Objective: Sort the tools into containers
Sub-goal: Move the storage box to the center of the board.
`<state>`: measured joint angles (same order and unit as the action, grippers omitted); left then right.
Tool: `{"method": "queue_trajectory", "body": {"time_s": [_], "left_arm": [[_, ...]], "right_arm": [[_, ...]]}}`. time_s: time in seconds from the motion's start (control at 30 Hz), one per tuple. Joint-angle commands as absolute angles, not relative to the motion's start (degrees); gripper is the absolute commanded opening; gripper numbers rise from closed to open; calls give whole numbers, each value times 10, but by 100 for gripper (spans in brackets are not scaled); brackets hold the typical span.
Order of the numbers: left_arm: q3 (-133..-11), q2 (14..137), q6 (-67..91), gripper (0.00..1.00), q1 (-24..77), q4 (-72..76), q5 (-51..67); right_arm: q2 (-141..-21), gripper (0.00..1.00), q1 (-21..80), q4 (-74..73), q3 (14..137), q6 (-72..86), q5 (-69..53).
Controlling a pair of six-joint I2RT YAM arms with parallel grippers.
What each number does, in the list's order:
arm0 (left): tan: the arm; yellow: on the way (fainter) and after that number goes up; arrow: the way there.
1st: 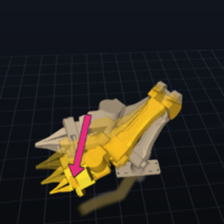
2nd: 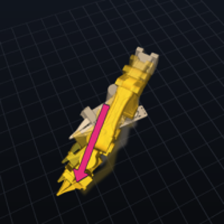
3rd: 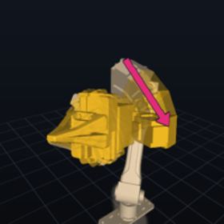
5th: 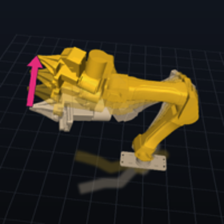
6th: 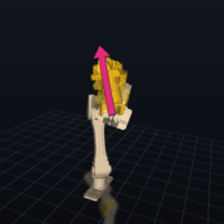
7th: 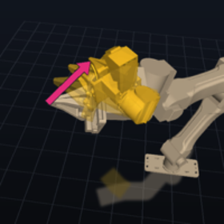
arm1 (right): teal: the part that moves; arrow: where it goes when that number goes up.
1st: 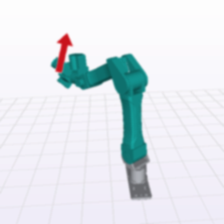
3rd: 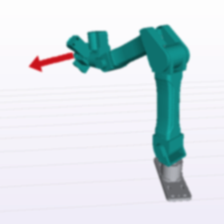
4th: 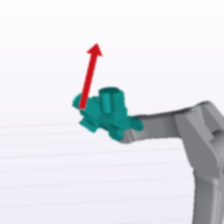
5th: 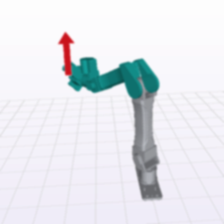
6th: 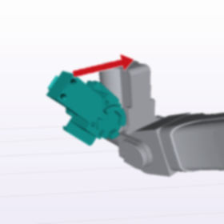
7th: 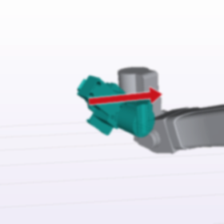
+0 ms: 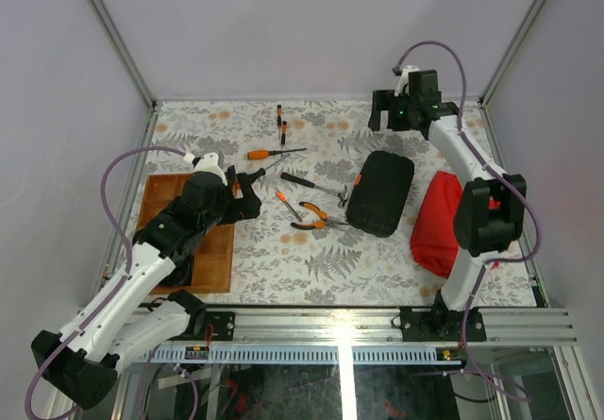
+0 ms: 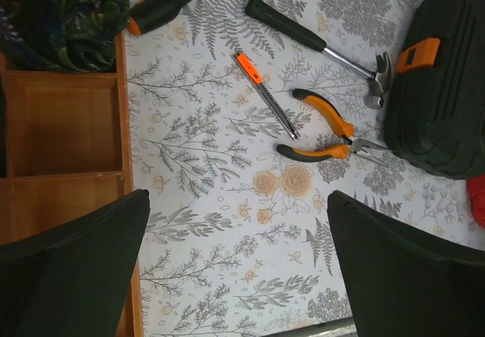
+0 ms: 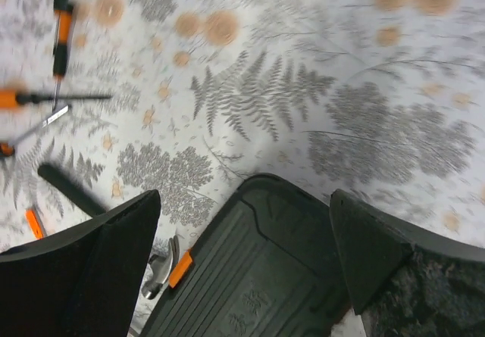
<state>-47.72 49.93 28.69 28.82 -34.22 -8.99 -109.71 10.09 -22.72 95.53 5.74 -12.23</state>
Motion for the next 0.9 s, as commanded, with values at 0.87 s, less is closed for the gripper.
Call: {"method": "queue_trajectory", "body": {"time_s": [0.87], "left_arm": [[-495, 503, 268, 100, 284, -327, -109]], "right_arm": [[-1168, 97, 91, -207, 939, 177, -100]]}}
